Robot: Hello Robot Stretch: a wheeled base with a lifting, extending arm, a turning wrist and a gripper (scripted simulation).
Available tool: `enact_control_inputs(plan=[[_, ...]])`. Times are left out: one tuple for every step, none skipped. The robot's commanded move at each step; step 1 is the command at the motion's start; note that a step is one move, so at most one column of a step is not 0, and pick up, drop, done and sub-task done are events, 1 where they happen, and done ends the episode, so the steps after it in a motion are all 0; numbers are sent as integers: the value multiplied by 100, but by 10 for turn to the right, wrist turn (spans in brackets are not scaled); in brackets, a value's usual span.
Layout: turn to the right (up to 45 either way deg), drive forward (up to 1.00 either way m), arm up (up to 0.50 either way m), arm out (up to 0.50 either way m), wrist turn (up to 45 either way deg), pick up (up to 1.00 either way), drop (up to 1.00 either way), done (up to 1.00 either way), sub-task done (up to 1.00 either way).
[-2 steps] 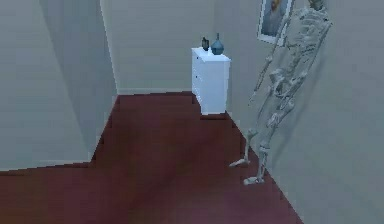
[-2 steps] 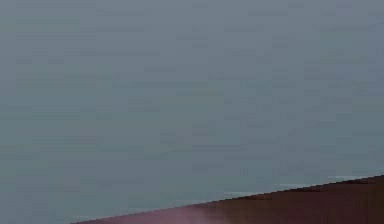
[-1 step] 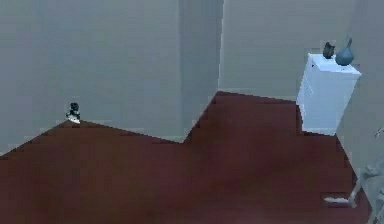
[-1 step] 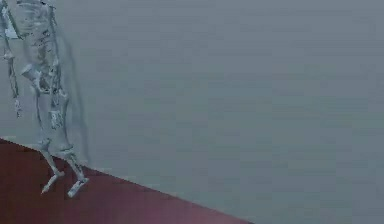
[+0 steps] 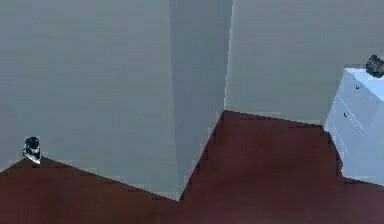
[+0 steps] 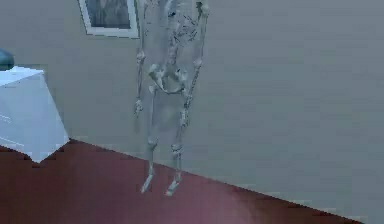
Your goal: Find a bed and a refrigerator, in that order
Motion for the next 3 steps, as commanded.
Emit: enact_control_inputs(plan=[[-450,0,0,0,0,0,0,0,0],[-210,0,0,0,0,0,0,0,0],[-30,0,0,0,0,0,0,0,0]])
